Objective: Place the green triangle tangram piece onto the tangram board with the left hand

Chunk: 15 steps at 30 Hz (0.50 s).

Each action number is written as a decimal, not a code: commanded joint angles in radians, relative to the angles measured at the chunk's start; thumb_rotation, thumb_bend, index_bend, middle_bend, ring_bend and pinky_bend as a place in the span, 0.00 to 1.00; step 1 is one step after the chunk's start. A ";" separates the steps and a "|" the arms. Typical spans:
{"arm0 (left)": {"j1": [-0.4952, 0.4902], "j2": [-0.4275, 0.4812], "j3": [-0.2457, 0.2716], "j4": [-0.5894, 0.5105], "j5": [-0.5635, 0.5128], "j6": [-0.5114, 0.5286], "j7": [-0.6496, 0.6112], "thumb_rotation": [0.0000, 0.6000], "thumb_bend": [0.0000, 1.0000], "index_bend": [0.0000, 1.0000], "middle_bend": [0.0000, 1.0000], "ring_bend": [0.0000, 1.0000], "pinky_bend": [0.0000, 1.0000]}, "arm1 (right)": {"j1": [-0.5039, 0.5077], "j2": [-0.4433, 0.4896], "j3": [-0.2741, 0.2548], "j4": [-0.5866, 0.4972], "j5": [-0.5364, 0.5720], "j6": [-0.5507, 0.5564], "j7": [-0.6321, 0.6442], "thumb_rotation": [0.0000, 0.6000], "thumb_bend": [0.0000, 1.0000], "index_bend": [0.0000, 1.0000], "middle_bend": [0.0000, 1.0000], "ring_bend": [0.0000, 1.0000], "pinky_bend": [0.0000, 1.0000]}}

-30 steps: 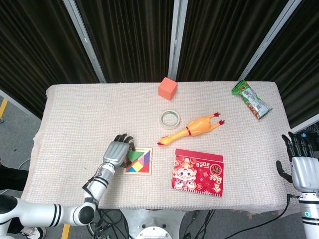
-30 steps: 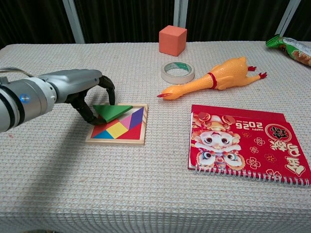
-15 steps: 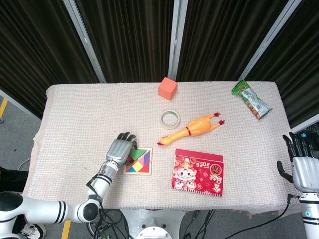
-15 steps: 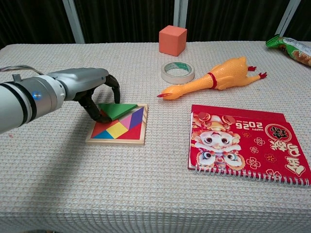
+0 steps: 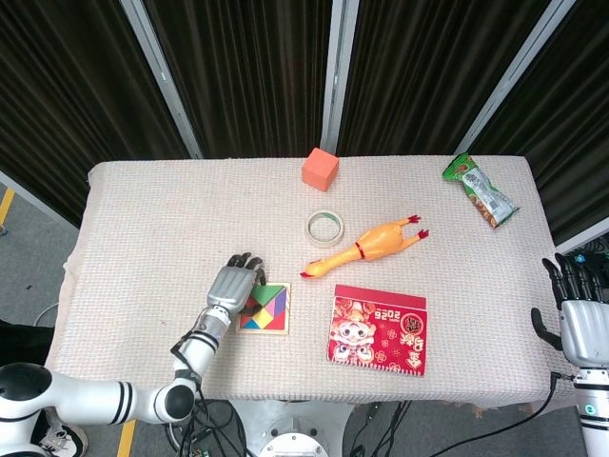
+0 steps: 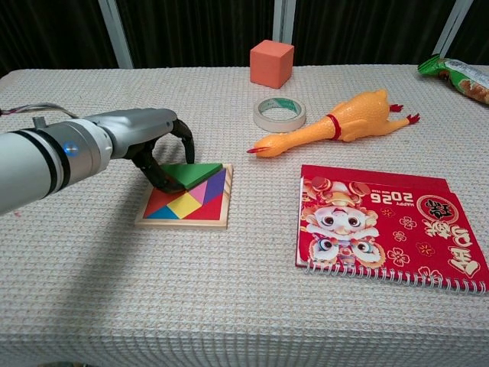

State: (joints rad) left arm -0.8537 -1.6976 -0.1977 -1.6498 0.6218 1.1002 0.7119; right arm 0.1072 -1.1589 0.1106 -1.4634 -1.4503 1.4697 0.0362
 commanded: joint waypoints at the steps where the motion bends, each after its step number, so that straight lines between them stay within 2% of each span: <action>1: -0.003 -0.002 0.002 0.003 -0.006 0.000 0.002 1.00 0.28 0.43 0.12 0.00 0.08 | 0.000 0.000 0.000 0.001 0.001 -0.001 0.001 1.00 0.35 0.00 0.00 0.00 0.00; 15: -0.006 0.005 0.011 -0.007 -0.012 0.017 0.001 1.00 0.28 0.43 0.12 0.00 0.08 | 0.000 0.000 0.001 0.003 0.002 -0.002 0.004 1.00 0.35 0.00 0.00 0.00 0.00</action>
State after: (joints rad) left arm -0.8599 -1.6938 -0.1878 -1.6557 0.6090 1.1158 0.7131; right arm 0.1072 -1.1595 0.1117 -1.4600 -1.4486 1.4680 0.0404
